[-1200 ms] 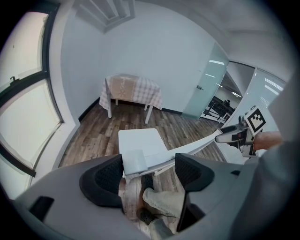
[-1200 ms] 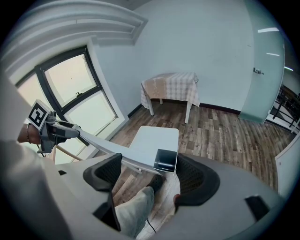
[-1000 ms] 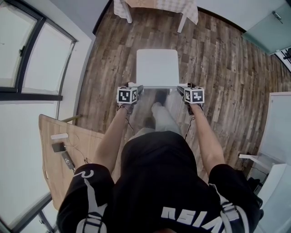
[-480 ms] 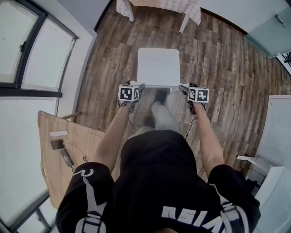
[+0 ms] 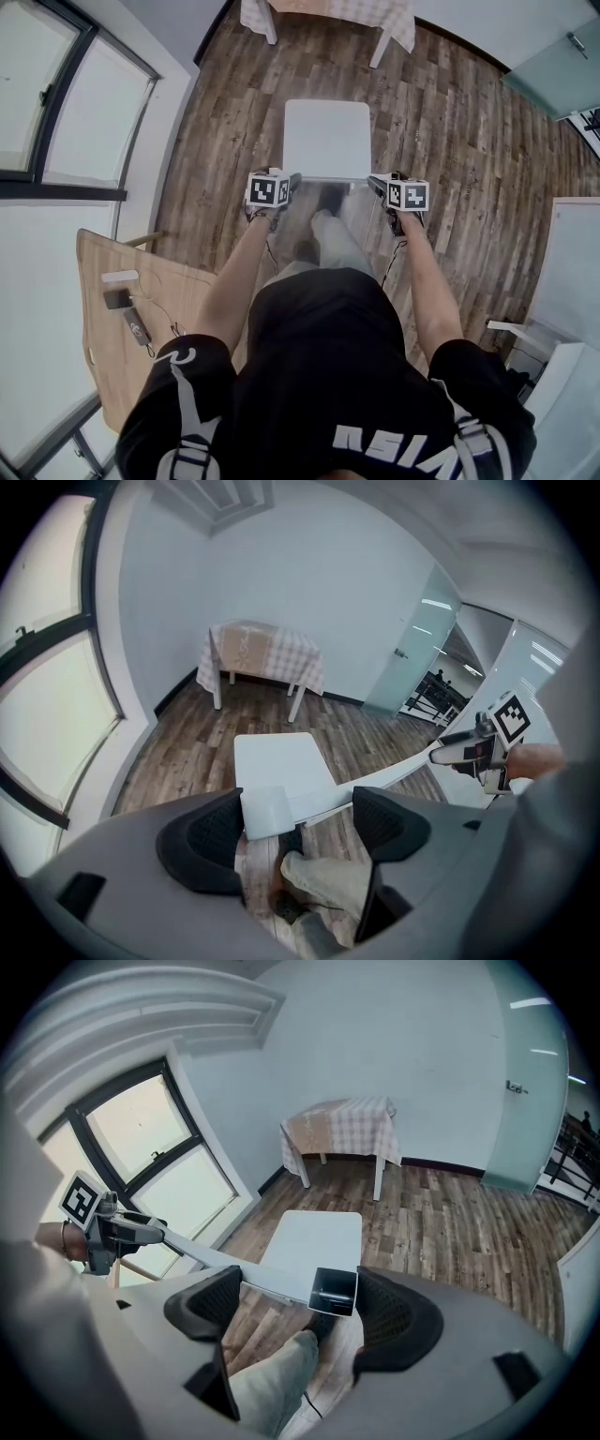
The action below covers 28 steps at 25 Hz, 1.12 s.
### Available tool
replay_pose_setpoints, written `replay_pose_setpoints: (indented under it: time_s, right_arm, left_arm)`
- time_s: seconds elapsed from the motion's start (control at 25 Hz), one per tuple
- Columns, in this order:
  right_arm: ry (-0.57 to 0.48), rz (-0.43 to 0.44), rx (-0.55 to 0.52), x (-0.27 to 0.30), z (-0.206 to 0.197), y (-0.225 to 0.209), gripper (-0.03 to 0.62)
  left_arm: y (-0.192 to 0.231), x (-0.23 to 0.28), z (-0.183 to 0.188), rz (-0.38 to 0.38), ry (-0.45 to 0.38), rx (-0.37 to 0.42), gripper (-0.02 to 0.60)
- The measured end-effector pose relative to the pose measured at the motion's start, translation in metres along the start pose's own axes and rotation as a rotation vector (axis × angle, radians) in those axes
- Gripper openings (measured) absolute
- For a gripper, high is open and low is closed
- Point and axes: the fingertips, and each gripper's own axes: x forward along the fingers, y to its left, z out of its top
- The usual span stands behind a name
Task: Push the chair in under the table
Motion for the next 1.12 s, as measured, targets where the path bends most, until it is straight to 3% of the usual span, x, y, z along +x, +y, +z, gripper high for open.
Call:
replay_pose_setpoints:
  time_s: [0.56,1.12]
  right_arm:
    - [0.017,-0.014,-0.002,0.012,-0.003,0.01,0.419]
    - [0.022,-0.03,0.015,0.016,0.012,0.006,0.419]
  left_arm:
    - [0.014,0.003,-0.005,-0.008,0.004,0.004,0.376]
    - [0.019,0.011,0.013,-0.014,0.003,0.02,0.377]
